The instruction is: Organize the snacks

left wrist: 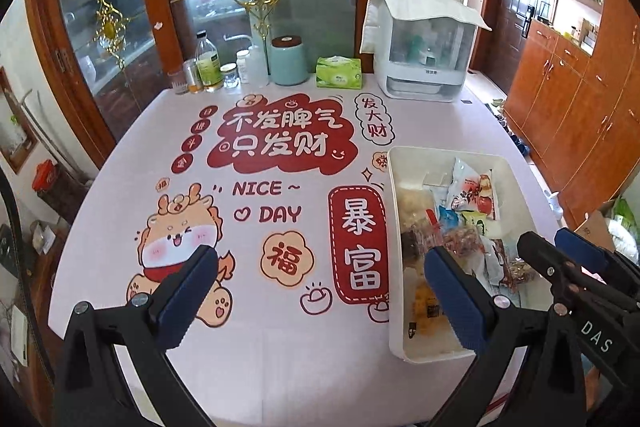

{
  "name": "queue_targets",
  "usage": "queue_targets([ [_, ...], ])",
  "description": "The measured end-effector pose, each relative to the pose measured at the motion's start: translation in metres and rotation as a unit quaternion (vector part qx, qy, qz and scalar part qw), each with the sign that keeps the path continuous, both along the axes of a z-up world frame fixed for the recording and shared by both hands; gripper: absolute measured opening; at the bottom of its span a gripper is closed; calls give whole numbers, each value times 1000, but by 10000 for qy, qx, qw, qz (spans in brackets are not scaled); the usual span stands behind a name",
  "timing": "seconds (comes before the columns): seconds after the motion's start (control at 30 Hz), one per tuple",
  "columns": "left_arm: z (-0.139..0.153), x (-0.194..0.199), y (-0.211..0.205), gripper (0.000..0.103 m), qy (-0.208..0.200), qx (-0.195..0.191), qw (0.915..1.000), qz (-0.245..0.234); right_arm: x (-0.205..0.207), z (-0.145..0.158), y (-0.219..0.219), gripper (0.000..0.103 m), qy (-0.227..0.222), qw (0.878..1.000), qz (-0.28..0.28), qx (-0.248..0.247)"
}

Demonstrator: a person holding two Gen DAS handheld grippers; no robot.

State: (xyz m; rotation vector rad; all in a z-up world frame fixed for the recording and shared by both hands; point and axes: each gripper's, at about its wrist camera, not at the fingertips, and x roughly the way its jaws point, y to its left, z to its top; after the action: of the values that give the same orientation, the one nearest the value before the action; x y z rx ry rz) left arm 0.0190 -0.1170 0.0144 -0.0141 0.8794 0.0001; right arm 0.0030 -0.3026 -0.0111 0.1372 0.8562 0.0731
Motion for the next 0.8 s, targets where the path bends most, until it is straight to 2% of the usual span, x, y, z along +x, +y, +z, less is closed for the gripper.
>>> queue_targets([
  [0.8,-5,-10,-13,103,138,83,9998,-100,-12,7,1,58,27,9998,-99,-153],
])
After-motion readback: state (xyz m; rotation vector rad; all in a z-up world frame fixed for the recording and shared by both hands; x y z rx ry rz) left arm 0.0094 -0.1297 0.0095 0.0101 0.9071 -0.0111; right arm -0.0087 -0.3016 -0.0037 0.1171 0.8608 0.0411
